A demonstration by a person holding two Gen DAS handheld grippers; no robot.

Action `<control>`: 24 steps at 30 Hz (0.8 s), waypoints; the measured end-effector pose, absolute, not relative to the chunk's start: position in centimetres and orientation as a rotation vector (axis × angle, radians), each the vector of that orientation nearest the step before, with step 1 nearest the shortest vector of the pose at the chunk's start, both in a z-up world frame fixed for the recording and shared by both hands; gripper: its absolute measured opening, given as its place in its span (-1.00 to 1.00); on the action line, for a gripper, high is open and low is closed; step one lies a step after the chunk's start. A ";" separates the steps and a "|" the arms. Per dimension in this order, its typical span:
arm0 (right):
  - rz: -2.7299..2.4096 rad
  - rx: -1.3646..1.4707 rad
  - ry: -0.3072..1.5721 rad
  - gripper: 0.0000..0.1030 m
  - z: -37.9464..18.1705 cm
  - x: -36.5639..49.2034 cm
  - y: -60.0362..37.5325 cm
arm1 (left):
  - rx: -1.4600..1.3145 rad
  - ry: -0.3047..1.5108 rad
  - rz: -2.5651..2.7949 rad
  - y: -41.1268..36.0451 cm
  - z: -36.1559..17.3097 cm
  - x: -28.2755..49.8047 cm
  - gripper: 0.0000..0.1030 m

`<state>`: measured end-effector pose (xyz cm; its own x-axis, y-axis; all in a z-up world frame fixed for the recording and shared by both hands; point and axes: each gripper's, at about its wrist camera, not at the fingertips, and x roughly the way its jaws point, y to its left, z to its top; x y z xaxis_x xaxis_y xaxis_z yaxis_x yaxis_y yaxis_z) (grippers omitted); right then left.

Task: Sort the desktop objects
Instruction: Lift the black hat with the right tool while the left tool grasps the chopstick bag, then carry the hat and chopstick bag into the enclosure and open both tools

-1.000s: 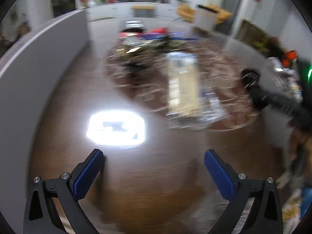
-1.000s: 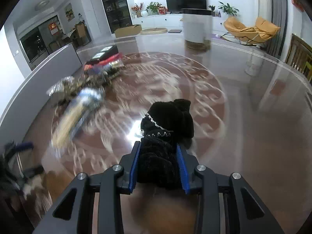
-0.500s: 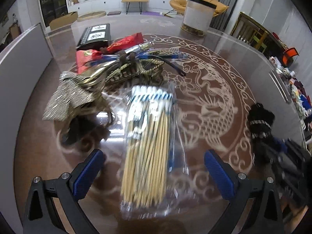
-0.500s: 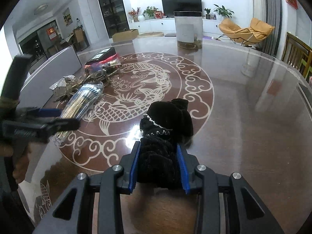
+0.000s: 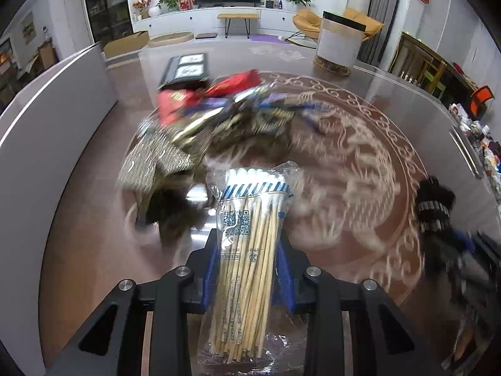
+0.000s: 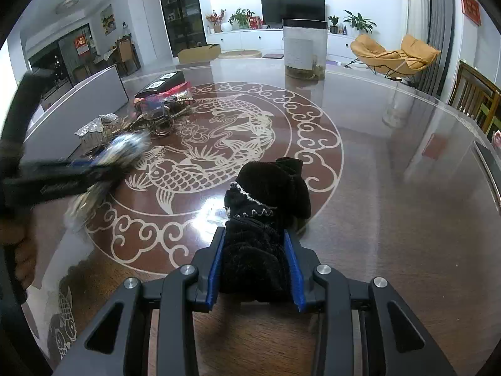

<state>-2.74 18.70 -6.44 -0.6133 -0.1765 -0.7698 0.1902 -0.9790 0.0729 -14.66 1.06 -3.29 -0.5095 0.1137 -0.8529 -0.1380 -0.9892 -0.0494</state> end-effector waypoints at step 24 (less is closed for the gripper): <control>-2.261 1.297 0.292 0.56 -6.2 -0.3 6.8 | -1.678 -0.022 2.615 -7.4 -3.9 -4.0 0.55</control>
